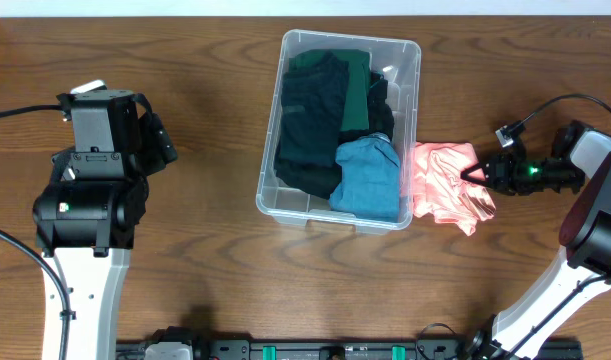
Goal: Pack container
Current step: 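Grasp the pink shirt's left edge with the right gripper, then drag the pink shirt left toward the container with the right gripper, then lift the pink shirt up and over the container's top right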
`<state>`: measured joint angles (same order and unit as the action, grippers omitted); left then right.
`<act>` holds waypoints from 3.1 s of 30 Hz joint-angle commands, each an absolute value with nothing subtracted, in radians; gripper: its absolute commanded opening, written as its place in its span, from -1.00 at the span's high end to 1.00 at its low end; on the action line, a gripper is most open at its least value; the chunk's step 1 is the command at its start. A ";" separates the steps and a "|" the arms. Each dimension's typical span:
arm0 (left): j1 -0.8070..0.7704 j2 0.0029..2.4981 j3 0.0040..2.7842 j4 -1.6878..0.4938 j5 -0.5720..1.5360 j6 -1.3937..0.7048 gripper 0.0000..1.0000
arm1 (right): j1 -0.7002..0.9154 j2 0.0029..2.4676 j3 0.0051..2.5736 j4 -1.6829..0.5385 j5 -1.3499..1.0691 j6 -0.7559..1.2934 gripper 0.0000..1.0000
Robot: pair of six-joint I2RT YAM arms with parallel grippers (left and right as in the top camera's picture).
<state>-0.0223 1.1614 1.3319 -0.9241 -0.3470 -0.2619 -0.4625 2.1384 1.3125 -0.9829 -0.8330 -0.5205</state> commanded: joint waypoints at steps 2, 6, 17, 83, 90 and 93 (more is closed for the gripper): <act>-0.018 1.164 1.330 -0.927 -0.360 -0.267 -0.96 | -0.455 2.144 1.307 -0.988 -0.806 -0.540 -0.31; -0.018 1.164 1.330 -0.927 -0.360 -0.267 -0.96 | -0.436 2.144 1.307 -0.981 -0.793 -0.540 -0.73; -0.018 1.164 1.330 -0.927 -0.360 -0.267 -0.96 | -0.277 2.145 1.298 -0.931 -0.739 -0.539 -0.69; -0.018 1.164 1.330 -0.927 -0.360 -0.267 -0.96 | -0.188 1.736 1.668 -0.638 -1.253 0.108 0.97; -0.018 1.164 1.330 -0.927 -0.360 -0.267 -0.96 | -0.066 1.734 1.666 -0.686 -1.112 0.391 0.97; -0.018 1.164 1.330 -0.927 -0.360 -0.267 -0.96 | 0.005 1.734 1.664 -0.716 -0.875 0.457 0.98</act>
<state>-0.0223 1.1614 1.3319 -0.9234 -0.3473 -0.2619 -0.0574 1.7542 1.6531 -0.7063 -1.0969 0.3058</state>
